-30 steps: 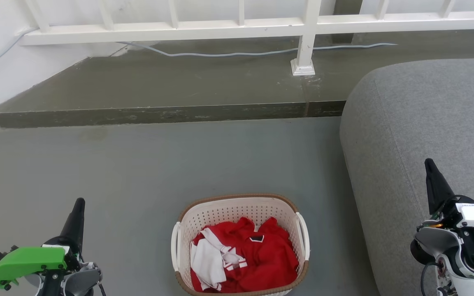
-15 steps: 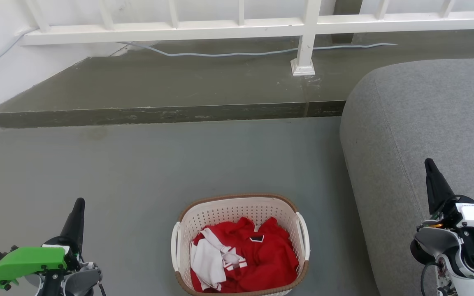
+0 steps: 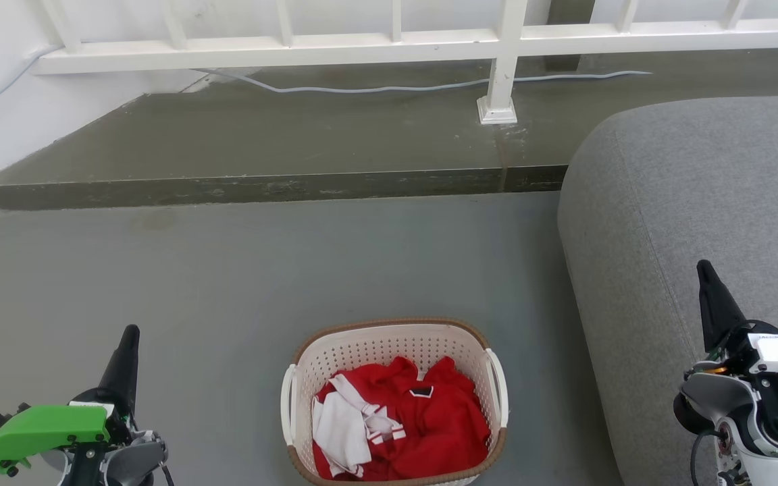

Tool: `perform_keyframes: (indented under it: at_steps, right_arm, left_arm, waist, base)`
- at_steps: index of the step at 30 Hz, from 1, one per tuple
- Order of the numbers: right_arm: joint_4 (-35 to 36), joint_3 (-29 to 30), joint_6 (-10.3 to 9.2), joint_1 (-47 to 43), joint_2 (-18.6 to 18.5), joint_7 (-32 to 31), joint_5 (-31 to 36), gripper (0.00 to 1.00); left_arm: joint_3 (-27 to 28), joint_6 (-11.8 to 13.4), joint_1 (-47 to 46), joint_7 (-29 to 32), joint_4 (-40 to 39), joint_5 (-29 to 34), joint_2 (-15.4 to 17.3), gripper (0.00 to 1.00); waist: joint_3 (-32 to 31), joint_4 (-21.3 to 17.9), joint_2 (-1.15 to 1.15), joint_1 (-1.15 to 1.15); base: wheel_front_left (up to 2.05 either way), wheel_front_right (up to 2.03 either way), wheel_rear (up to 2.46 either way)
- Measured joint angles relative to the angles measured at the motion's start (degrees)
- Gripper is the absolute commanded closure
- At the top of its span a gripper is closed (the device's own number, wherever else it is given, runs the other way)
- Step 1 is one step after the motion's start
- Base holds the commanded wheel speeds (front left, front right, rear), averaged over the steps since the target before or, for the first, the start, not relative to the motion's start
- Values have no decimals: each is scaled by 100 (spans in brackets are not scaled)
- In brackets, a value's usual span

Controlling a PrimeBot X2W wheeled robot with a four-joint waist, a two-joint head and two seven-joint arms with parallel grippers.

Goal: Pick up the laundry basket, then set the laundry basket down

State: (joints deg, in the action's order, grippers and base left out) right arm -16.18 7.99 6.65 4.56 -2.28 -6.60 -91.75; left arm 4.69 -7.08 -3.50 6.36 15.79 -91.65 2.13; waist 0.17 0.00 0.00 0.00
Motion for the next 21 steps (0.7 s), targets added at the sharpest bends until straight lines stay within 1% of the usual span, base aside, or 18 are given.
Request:
perform_keyframes:
  at_steps: [21]
  right_arm:
    - [1, -1, 7, 0, 0, 0, 0, 100]
  left_arm:
    - [0, -1, 0, 0, -1, 0, -1, 100]
  waist:
    - [0, 0, 0, 0]
  base:
    - [0, 0, 0]
